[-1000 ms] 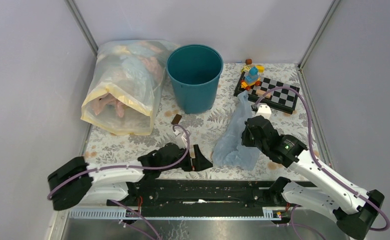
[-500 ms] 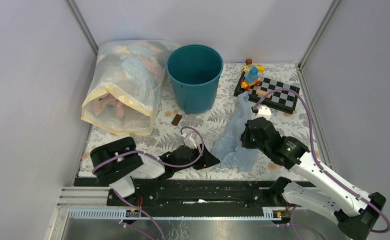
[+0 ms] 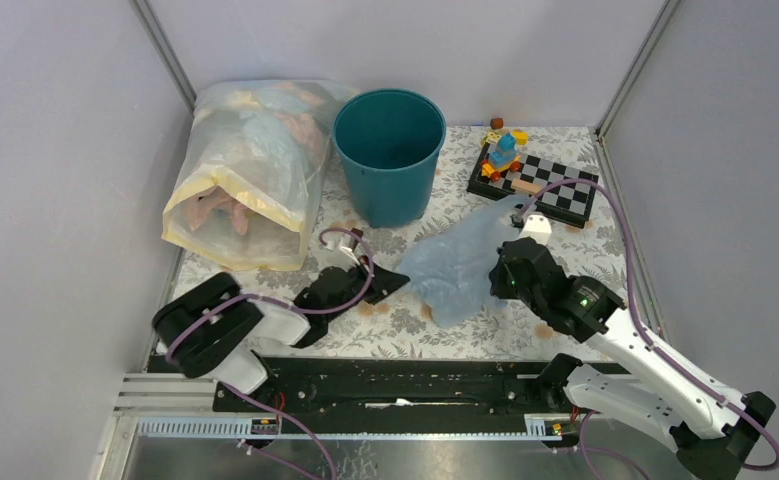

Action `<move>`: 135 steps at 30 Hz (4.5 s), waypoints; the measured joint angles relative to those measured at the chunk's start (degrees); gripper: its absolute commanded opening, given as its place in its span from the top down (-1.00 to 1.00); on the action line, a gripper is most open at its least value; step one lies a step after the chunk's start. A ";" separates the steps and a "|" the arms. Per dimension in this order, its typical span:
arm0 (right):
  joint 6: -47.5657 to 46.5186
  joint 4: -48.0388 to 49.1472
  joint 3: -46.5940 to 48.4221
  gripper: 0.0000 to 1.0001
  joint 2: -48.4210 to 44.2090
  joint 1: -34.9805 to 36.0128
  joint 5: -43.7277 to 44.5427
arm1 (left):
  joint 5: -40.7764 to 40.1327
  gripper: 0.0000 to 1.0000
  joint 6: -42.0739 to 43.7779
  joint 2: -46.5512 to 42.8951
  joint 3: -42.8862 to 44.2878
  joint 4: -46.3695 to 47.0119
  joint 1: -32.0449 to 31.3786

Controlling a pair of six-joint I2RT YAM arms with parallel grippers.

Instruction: Put the trash bags into the trash bin

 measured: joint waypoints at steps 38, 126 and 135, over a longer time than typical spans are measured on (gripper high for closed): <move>-14.51 -6.05 11.63 -0.55 4.87 0.59 -2.58 | 29.16 1.00 23.41 -30.23 3.32 -52.30 33.42; 4.20 14.25 8.09 0.64 49.64 31.45 14.58 | 20.79 1.00 28.92 -21.16 8.66 -58.16 33.09; 1.81 7.69 3.02 0.16 39.17 32.68 4.00 | 18.80 1.00 30.23 -17.33 9.97 -58.75 33.48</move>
